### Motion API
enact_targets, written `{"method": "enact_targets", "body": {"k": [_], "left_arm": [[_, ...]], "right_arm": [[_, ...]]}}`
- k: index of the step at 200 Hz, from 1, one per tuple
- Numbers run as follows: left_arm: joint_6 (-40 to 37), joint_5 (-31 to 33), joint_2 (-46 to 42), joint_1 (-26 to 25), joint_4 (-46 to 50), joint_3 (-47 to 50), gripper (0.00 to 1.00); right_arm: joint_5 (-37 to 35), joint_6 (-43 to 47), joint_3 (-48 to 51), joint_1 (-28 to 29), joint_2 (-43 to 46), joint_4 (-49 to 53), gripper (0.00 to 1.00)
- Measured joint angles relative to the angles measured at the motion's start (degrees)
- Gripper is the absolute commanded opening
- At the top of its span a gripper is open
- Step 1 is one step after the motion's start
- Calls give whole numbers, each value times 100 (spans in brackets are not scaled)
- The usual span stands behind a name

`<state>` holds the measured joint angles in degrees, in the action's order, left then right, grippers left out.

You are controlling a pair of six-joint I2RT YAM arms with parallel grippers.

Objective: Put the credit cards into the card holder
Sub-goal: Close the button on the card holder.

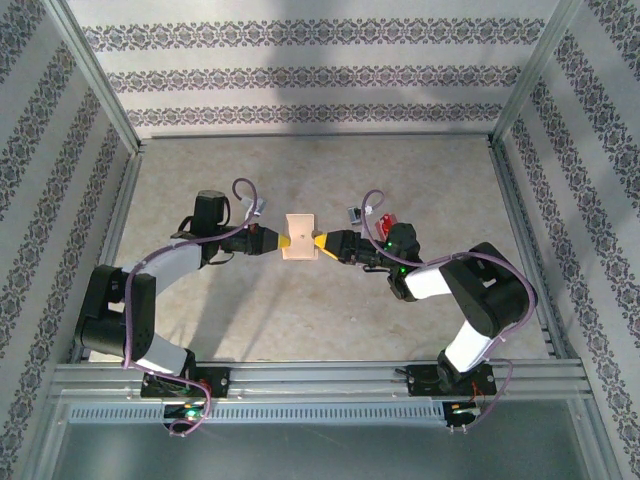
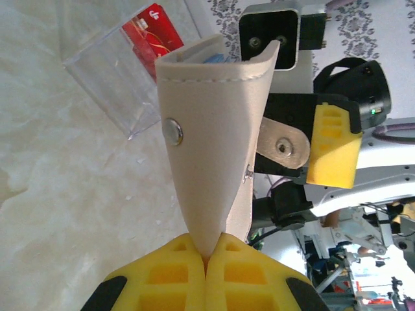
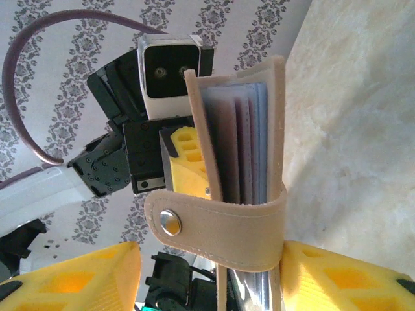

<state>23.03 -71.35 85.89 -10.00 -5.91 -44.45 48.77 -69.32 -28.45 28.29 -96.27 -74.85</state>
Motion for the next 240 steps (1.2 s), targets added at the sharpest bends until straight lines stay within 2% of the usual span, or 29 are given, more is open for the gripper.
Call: {"method": "enact_targets", "body": {"k": [44, 87, 176, 240], "left_arm": [[-258, 114, 0, 2, 337, -59, 0], [-330, 90, 0, 37, 352, -70, 0], [-225, 92, 0, 118, 181, -70, 0], [173, -94, 0, 101, -212, -68, 0]], "right_arm": [[20, -92, -63, 63, 0, 7, 52], [39, -83, -210, 72, -2, 151, 54], [317, 671, -988, 17, -39, 1556, 53], [321, 828, -848, -160, -227, 1456, 66]]}}
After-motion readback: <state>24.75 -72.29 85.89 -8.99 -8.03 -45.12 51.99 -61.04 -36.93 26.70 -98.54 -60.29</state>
